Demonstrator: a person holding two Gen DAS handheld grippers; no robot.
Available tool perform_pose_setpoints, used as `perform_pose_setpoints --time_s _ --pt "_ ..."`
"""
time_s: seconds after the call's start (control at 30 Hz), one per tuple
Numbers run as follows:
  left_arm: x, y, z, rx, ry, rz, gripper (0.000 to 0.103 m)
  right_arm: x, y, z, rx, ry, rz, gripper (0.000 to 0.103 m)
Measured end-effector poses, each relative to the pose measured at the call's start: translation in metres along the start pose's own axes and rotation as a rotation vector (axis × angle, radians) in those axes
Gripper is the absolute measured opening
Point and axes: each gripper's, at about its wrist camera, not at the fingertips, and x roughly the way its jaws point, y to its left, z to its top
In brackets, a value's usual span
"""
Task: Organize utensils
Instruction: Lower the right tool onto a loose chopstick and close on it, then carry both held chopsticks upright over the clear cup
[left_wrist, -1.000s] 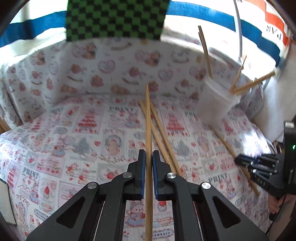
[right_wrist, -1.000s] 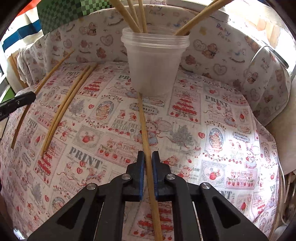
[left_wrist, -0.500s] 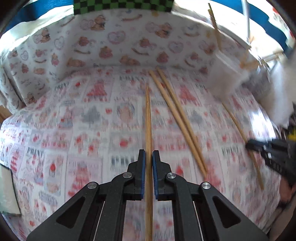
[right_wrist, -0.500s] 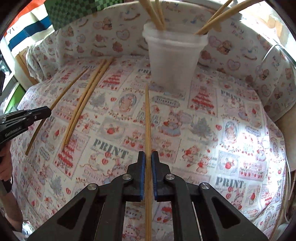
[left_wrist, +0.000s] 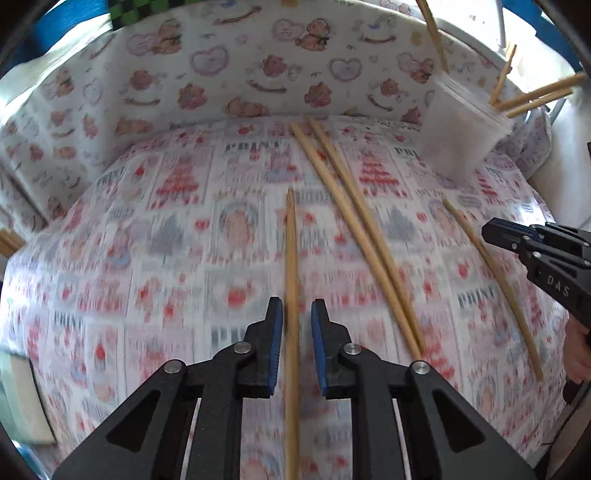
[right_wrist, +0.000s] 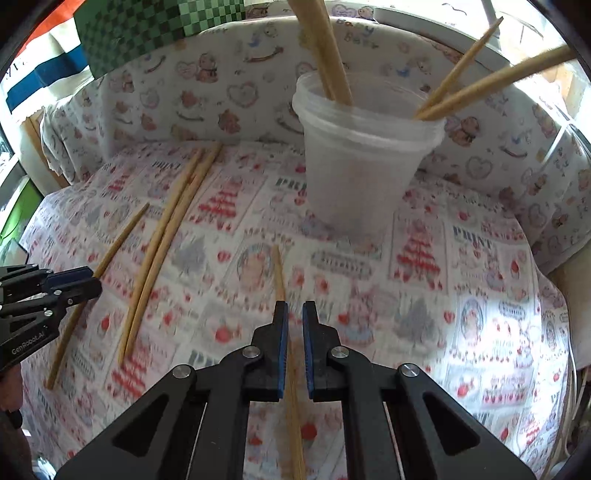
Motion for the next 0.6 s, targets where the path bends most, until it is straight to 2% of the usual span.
perform_pose_setpoints --time_s 0.17,0.27,0.37,0.47,0.6 --pt "0.013 0.005 0.029 -0.037 0.033 0.014 0.014 0.017 0.001 0.014 -0.034 0.043 0.027 0.008" --pt "0.018 0.007 0.04 -0.045 0.045 0.024 0.005 0.024 0.007 0.016 -0.067 0.063 0.042 0.008" --pt "0.019 0.008 0.046 -0.045 0.056 0.009 0.005 0.027 0.013 0.016 -0.083 0.061 0.015 0.008" --pt "0.0 0.014 0.051 -0.058 -0.012 0.008 0.005 0.028 0.017 0.018 -0.101 0.067 0.009 0.008" --pt "-0.052 0.018 0.053 -0.077 -0.148 -0.029 0.005 0.029 0.018 0.016 -0.099 0.059 0.008 0.008"
